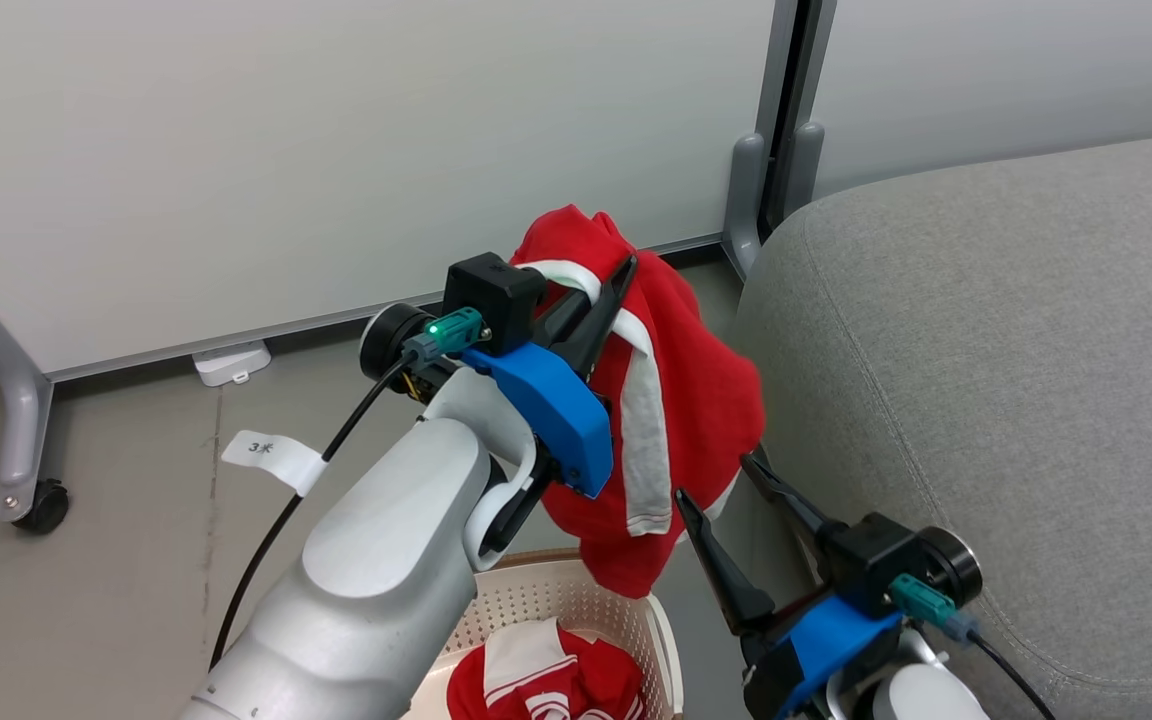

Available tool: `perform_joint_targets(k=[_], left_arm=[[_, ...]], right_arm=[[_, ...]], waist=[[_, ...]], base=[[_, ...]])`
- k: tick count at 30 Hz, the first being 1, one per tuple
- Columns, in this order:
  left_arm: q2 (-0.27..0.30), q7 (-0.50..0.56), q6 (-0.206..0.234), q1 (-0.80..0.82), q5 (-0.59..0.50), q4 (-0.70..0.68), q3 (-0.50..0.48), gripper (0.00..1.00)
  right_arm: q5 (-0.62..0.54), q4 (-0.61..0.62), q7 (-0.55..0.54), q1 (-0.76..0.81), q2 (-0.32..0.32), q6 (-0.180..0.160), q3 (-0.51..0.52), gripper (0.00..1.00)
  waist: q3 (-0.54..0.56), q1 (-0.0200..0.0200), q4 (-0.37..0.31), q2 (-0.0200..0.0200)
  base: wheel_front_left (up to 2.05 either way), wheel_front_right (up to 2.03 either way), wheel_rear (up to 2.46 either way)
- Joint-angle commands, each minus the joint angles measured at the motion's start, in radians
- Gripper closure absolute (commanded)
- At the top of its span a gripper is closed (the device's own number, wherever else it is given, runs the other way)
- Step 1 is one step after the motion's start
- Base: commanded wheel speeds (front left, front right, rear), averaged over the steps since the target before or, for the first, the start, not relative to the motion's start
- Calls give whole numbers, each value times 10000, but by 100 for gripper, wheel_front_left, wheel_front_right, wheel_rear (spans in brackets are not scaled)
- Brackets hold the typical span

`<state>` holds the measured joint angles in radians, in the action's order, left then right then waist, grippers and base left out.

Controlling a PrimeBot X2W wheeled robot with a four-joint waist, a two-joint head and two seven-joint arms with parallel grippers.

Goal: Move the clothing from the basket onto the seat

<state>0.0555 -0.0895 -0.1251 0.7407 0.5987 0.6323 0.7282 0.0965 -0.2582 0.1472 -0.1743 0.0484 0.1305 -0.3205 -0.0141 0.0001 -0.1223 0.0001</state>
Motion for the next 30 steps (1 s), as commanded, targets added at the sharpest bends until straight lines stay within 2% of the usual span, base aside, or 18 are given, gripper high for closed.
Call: perform_joint_targets(k=[1, 9, 18, 30], left_arm=[[-1, -52, 24, 152, 63, 25, 68, 100], [-21, -6, 5, 55, 208, 59, 286, 100], [-32, -86, 12, -43, 412, 20, 574, 100], [-46, -17, 38, -135, 804, -212, 1087, 100]], right_arm=[[230, -155, -145, -354, 37, 3, -146, 0], [889, -858, -567, -1337, 33, 5, -594, 0], [1625, -2178, -1032, -2423, 33, 5, -1316, 0], [2034, -3996, -868, -3759, 34, 5, -1964, 0]], waist=[[-20, -1, -11, -1], [0, -1, -92, -1], [96, -1, -133, -1], [151, -1, 99, -1]], base=[[0, 0, 0], [0, 0, 0], [0, 0, 0], [0, 0, 0]])
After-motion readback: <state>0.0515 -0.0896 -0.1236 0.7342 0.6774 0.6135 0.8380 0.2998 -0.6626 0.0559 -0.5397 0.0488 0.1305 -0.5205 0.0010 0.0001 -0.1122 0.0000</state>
